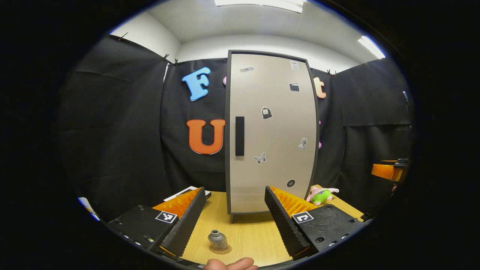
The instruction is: Open the cabinet door with the right hand, grasp the bottle in the cabinet with the left hand and place it on the coaster, then close the cabinet door with the right hand.
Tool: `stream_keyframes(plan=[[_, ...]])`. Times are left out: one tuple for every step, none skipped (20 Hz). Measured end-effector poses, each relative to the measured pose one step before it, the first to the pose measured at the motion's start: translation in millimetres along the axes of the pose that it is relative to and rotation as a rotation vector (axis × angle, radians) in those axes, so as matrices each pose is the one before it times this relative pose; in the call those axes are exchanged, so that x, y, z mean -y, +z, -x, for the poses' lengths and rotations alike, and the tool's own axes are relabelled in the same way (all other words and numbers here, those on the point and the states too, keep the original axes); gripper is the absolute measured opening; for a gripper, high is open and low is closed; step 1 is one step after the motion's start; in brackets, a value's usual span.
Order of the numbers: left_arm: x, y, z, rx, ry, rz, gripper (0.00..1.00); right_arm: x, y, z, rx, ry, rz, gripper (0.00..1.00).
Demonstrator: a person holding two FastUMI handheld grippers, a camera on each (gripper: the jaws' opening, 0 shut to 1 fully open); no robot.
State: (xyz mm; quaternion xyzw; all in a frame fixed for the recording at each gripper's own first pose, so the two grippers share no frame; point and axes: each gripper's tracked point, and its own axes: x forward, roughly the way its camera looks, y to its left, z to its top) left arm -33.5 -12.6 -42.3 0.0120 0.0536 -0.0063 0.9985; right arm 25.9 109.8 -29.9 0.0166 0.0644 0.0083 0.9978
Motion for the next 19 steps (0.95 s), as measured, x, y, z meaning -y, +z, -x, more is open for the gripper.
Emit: stream_keyframes(plan=[[0.21,-1.94,-1.43,-0.0032,-0.00261,0.00224,0.95,-1.11,0.63,-1.38,-0.00073,0.00274,0.00162,1.0],[-1.04,-0.28,-0.71,-0.00129,0.00246,-0.00058,0.95,-0.02,-0.84,-0.08,-0.00114,-0.00067,0.00136,1.0],[-0.39,0.51,-0.21,-0.0003,-0.00019,-0.00059,0.95,-0.19,0.44,-0.76,0.00021,0.00113,-0.0012,0.96],[0.78,-0.15,-1.68,-0.00064,-0.00386,0.00247,0.95,-0.71,-0.66,-0.38,-0.00081,0.00185,-0.00221,0.96],[-0.14,-0.67,-0.41,-0.00198,-0.00058,0.00127,0.95,-0.97,-0.56,-1.0,-0.00094,0.00145,-0.00034,0.96],[-0.35,1.46,-0.65,0.00229,-0.00026,0.00056,0.95,-0.13,0.63,-0.67,0.00063,-0.00101,0.00122,0.96],[-0.6,1.8,0.04,0.00326,-0.00117,0.0007,0.95,-0.95,0.12,-1.29,0.00112,0.00128,0.0007,0.96],[-1.43,0.58,-1.16,0.0016,0.00105,-0.00008,0.95,-0.73,0.98,-0.55,0.00166,-0.00015,0.00054,1.0],[-0.28,1.34,0.77,0.0006,-0.00073,0.00006,0.95,-0.22,1.25,-0.66,0.00341,-0.00015,0.00064,1.0],[-1.11,0.04,-1.02,0.00024,0.00043,-0.00038,0.95,-0.91,0.51,-0.18,0.00352,0.00055,0.00064,1.0],[-1.96,0.28,-1.16,0.00118,0.00108,-0.00107,0.95,-0.05,0.84,-0.97,0.00266,-0.00142,0.00028,1.0],[-0.34,0.07,-0.99,0.00107,-0.00133,-0.00035,0.95,-0.92,1.29,-0.53,0.00433,-0.00033,-0.00065,1.0],[-0.89,1.1,-0.57,0.00262,-0.00143,-0.00022,0.95,-0.3,1.84,-0.9,0.00437,-0.0016,-0.00079,1.0],[-0.54,1.61,-0.89,0.00411,-0.00429,0.00015,0.95,-0.42,-0.05,-0.97,0.00195,-0.00318,0.00062,1.0],[0.27,1.57,-0.83,0.00382,-0.00366,-0.0008,0.95,-1.13,1.0,-0.74,0.0021,-0.00106,0.00015,1.0],[-1.34,1.31,-0.52,0.00488,-0.00212,-0.00063,0.95,-2.19,-0.09,-0.75,0.00047,0.00013,0.00106,0.96],[-0.93,0.79,-0.93,0.00196,-0.0034,0.0003,0.95,-1.6,0.38,-0.82,0.0007,-0.00177,0.00167,0.96],[-1.69,-1.11,-1.09,-0.00032,-0.00222,0.00158,0.95,-2.13,0.36,-0.23,0.00037,0.0011,0.00009,0.96],[-1.03,-0.02,-1.19,-0.00012,-0.0021,0.00366,0.95,-2.49,0.69,-0.9,0.00053,0.00086,0.00034,0.96]])
